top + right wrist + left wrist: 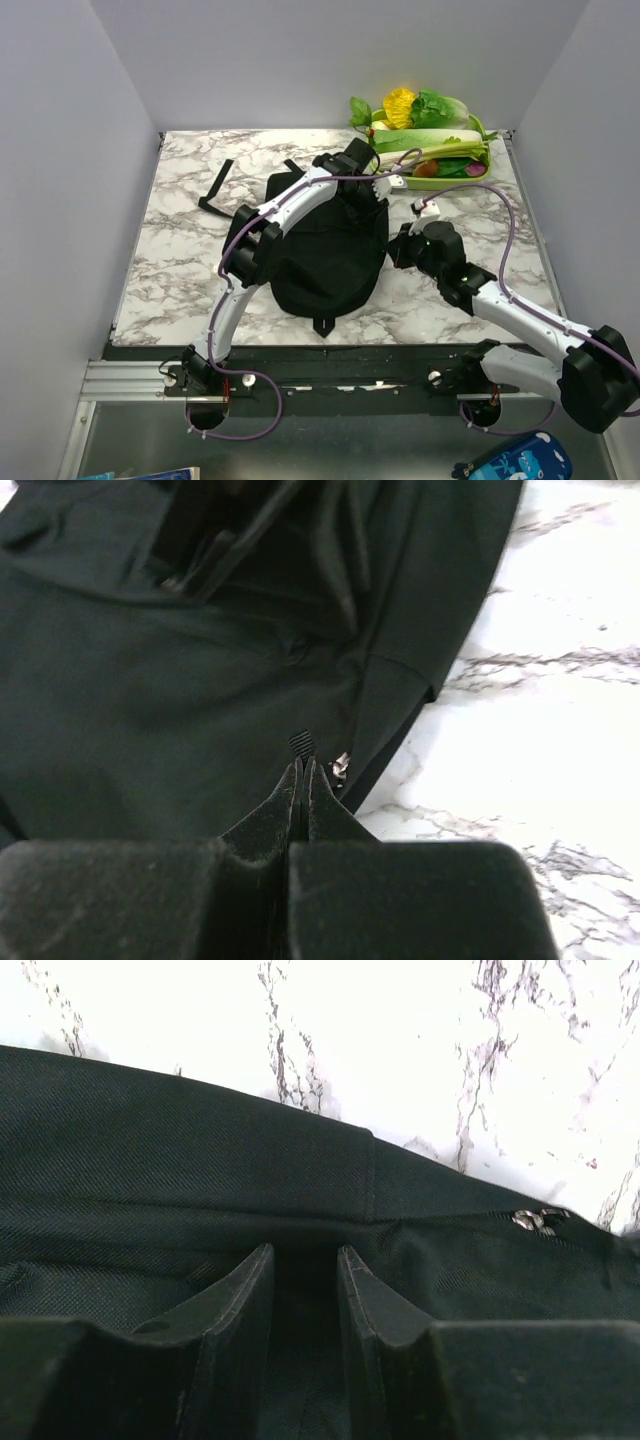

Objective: Pack the student bag
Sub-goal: Zip the student bag at the center of the board.

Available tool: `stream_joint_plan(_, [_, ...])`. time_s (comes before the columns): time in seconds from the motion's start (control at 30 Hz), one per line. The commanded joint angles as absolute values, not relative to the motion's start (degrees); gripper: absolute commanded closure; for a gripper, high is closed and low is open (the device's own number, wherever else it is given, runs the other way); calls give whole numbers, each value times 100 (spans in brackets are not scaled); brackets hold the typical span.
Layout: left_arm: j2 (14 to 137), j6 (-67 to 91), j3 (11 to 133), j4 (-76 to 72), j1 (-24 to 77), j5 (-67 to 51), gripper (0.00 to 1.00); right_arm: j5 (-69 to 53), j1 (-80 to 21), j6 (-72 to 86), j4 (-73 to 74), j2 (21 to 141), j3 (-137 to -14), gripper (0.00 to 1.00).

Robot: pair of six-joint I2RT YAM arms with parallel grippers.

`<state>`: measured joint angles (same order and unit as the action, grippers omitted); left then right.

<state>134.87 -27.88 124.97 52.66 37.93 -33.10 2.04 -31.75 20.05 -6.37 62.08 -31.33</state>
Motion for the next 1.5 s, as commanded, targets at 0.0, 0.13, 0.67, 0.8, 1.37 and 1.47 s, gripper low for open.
stream_joint_plan(0.0, [13508, -2357, 12129, 5063, 3920, -3129, 64, 105, -3733, 2109, -422, 5924, -3014, 99])
stream_joint_plan(0.13, [13605, -2048, 12252, 4799, 3920, -2909, 67, 465, -4227, 2258, -150, 5696, -3006, 99])
stream_joint_plan(0.67, [13633, -1924, 12656, 4913, 3885, -2795, 69, 325, -5045, 2136, 422, 5537, -3357, 99])
stream_joint_plan(0.8, [12757, -2074, 12334, 5457, 3525, -3268, 53, 124, -5036, 2039, 326, 5800, -3568, 99])
stream_joint_plan(1.37, [9668, -3980, 9615, 6652, 2794, -4070, 22, 141, -5027, 1846, -70, 7479, -4657, 64])
stream_joint_plan(1.47, [9642, -4490, 9589, 7136, 3014, -3763, 16, 307, -5036, 1741, -27, 7462, -4746, 42])
